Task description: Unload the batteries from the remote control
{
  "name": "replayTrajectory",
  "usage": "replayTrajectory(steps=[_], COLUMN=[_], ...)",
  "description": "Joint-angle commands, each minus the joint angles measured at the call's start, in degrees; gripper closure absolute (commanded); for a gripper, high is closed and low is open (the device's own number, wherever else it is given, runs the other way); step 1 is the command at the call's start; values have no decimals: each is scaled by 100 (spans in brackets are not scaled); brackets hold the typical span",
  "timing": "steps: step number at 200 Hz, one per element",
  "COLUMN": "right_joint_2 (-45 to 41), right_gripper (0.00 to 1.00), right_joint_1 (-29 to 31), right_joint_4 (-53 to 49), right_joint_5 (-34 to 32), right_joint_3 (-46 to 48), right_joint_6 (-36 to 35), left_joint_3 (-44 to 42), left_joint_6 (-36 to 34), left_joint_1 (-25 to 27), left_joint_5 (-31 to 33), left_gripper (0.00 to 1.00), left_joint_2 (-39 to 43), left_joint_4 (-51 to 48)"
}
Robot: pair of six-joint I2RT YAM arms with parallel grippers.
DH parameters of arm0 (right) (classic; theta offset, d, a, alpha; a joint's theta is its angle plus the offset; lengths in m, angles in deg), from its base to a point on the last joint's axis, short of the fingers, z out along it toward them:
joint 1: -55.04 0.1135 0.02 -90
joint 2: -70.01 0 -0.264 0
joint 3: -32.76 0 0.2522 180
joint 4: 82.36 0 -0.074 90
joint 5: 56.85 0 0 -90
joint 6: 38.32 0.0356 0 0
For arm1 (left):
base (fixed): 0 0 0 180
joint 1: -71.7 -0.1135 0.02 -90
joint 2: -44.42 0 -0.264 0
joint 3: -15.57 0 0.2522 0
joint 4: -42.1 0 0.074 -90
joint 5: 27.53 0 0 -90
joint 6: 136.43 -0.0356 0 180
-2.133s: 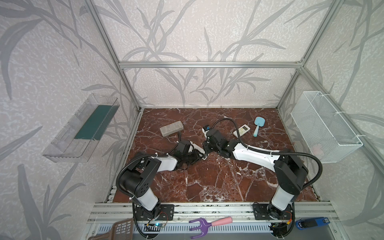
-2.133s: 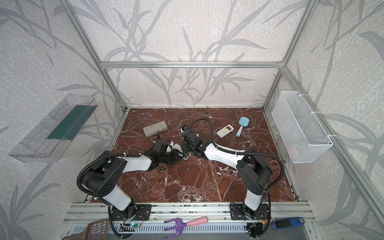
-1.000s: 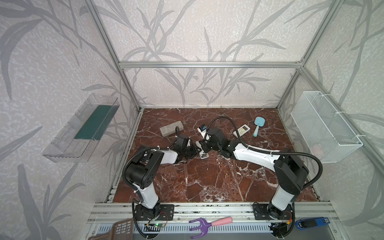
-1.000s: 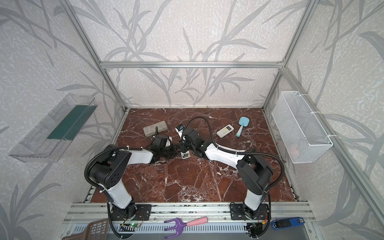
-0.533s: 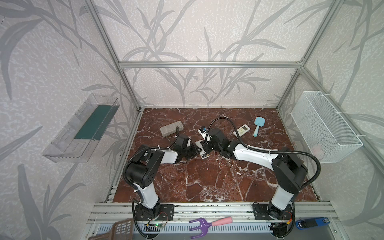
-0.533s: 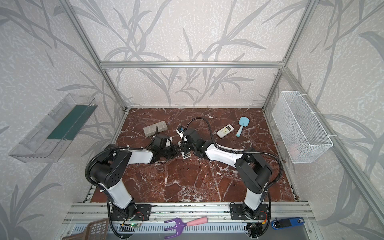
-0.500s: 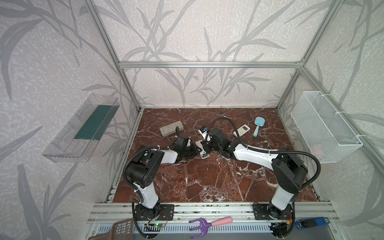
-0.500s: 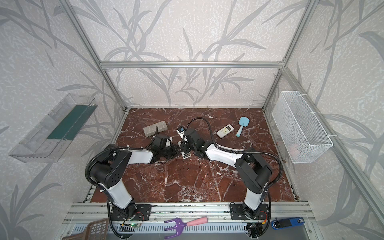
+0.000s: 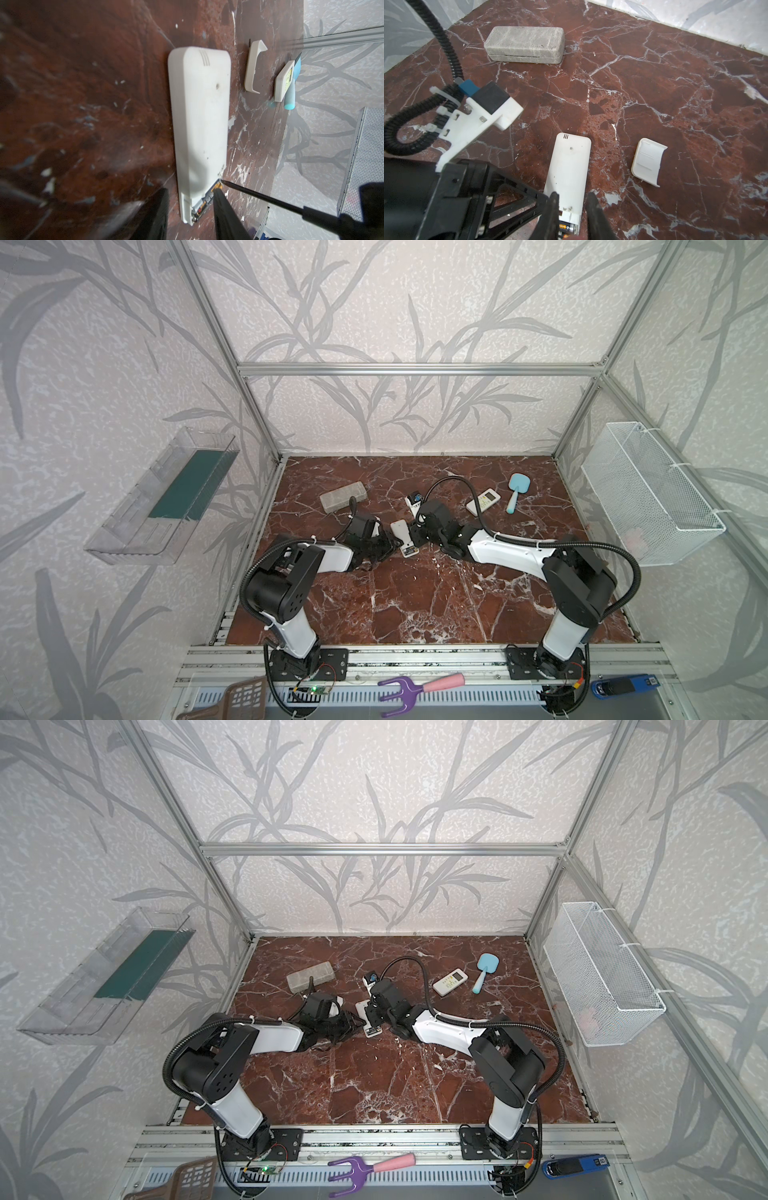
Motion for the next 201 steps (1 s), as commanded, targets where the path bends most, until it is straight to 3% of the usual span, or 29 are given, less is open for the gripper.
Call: replayTrajectory(steps=[1, 94, 201], right_joint_2=[-201, -96, 0], right_gripper=[100, 100, 100], right_joint_1=[-21, -20, -306], right_joint_4=[18, -141, 435], right_joint_5=[-196, -159, 964], right_joint_3=[92, 13, 254], right_joint_6=[215, 678, 2740], left_joint_3=[-227, -273, -618], left_joint_6=[242, 623, 923], left_joint_1=[158, 499, 530], left_joint_5=[147, 503, 816], left_gripper=[62, 70, 78], left_joint_2=[181, -120, -260], left_joint_4=[149, 693, 1346])
